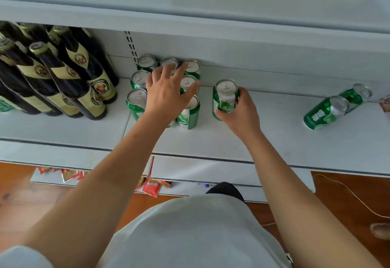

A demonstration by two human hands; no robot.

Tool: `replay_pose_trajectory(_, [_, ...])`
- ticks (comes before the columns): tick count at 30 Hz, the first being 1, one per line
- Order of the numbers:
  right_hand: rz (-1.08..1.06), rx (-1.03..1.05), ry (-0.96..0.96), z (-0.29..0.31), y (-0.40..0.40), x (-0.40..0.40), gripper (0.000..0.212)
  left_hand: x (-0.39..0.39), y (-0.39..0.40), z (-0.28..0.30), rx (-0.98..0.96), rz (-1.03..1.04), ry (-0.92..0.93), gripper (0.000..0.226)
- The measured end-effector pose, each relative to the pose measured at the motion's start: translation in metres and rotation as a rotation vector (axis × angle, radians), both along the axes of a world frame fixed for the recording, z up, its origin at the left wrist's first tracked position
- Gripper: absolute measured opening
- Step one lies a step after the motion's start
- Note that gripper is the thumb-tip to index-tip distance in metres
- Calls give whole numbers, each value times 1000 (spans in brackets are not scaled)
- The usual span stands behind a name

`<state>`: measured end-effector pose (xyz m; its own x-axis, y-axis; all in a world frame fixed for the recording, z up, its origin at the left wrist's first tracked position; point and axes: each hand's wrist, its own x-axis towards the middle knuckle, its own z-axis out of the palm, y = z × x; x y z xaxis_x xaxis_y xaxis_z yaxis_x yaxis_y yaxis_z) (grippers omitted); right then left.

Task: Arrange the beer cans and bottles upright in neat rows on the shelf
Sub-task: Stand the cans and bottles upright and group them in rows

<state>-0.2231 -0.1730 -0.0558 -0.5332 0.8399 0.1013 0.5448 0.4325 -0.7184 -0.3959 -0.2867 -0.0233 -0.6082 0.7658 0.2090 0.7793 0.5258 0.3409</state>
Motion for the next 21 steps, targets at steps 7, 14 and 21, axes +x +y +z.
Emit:
replay_pose_trajectory(7, [-10,-20,47,-44,52,-62,68,-16,12,-35,-351,-8,42,72])
replay_pose_trajectory(14, [-46,-133,51,-57,60,-98,73,-15,10,-33,-361,-3,22,67])
replay_pose_trajectory(21, [-26,-94,-20,-18,61,-45,73,-18,13,-11,-438,0,-72,68])
